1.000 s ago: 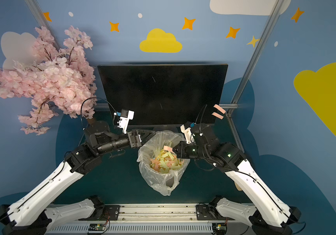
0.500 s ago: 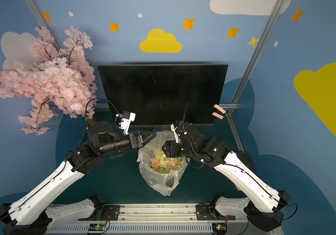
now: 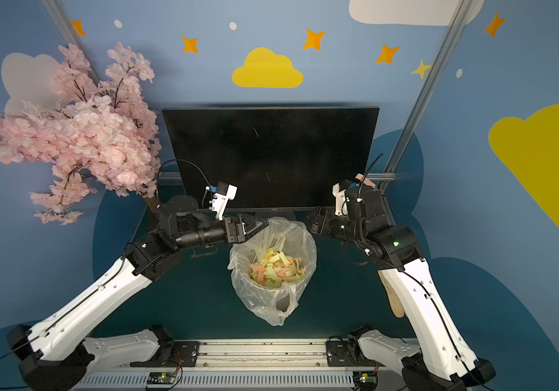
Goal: Remove the sticky note from the monitor
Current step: Tear off the sticky note from the monitor.
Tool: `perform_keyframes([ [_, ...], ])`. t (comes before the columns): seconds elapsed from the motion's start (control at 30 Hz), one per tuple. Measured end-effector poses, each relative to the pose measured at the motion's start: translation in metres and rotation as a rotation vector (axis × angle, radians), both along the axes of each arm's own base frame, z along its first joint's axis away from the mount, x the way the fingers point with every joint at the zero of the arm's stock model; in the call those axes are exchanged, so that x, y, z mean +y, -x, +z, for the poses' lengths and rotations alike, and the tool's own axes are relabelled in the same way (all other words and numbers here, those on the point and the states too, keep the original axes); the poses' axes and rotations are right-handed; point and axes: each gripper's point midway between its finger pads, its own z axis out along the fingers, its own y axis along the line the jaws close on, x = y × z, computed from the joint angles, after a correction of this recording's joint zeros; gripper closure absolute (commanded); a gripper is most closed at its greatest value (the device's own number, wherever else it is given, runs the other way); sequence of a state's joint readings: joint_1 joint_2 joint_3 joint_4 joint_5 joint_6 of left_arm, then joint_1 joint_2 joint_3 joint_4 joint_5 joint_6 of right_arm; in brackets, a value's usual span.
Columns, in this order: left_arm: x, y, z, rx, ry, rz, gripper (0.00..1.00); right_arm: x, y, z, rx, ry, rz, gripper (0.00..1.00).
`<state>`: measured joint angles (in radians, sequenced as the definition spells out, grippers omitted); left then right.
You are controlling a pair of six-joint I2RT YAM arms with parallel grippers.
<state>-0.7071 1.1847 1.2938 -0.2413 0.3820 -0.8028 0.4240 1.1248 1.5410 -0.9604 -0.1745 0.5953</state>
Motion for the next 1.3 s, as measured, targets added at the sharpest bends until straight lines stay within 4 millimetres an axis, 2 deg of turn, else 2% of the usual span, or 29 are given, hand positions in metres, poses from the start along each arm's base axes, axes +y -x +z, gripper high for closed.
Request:
perform_keyframes([
  [0.1,-0.009,-0.004,0.001,0.004,0.011,-0.027,0.0,-0.02,-0.01,0.003,0.008,-0.033,-0.058,0.26],
  [0.27,-0.027,-0.006,0.012,-0.013,0.04,-0.075,0.0,-0.067,-0.029,0.012,0.001,-0.107,-0.198,0.26],
  [0.43,-0.054,-0.005,0.021,-0.034,0.064,-0.134,0.0,-0.111,-0.043,0.024,-0.034,-0.175,-0.328,0.26],
  [0.63,-0.092,-0.012,0.022,-0.039,0.074,-0.191,0.0,-0.144,-0.061,0.032,-0.069,-0.217,-0.418,0.28],
  [0.77,-0.113,-0.023,0.023,-0.041,0.079,-0.212,0.0,-0.167,-0.077,0.033,-0.087,-0.241,-0.476,0.3],
  [1.0,-0.14,-0.041,0.029,-0.053,0.095,-0.24,0.0,-0.194,-0.104,0.027,-0.106,-0.28,-0.526,0.35],
  [1.3,-0.157,-0.05,0.031,-0.052,0.108,-0.27,0.0,-0.201,-0.139,0.006,-0.078,-0.308,-0.504,0.4],
])
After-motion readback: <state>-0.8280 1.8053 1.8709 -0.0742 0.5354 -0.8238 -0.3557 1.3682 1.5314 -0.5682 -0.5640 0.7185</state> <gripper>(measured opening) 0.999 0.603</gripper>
